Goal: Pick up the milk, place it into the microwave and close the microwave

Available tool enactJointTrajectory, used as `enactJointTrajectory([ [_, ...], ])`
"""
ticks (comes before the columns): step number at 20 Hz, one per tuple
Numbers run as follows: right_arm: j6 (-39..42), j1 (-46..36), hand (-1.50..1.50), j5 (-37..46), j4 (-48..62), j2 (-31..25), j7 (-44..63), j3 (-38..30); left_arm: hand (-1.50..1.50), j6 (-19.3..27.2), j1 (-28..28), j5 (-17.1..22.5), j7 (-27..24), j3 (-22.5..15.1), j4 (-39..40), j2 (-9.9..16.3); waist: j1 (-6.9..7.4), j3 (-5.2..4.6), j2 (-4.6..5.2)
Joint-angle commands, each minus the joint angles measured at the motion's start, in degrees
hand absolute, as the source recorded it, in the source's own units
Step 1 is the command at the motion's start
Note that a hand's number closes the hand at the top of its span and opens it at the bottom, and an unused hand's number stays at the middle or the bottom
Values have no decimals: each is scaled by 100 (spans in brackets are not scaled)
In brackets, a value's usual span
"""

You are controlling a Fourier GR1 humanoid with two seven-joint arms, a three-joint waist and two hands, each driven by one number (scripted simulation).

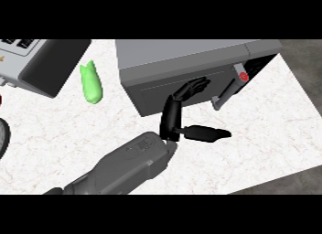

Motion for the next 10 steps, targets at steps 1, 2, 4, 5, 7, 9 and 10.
enactJointTrajectory([
  [1, 209, -134, -150, -344, 279, -4, 154, 15, -150, 131, -429, 221, 32, 419, 467, 2, -29, -14, 44],
  [2, 275, -135, -150, -413, 382, -9, 129, -16, -150, 146, -451, 269, 28, 450, 478, 2, -20, -3, 32],
  [4, 321, -233, -150, -475, 476, -98, 175, -71, -150, 88, -370, 317, -50, 444, 518, 2, -12, -14, 68],
  [5, 390, -256, -150, -536, 500, -173, 211, -102, -150, 125, -410, 357, -40, 462, 533, 2, -56, -16, 24],
  [7, 498, -330, -150, -644, 606, -163, 244, -58, -150, 114, -443, 356, -61, 371, 570, 2, -49, -8, 42],
  [9, 537, -420, -150, -730, 711, -187, 272, -87, -150, 64, -417, 413, -129, 347, 556, 2, -49, -13, 44],
  [10, 555, -437, -150, -747, 785, -235, 291, -122, -150, 119, -462, 441, -118, 386, 566, 2, -69, -8, 56],
])
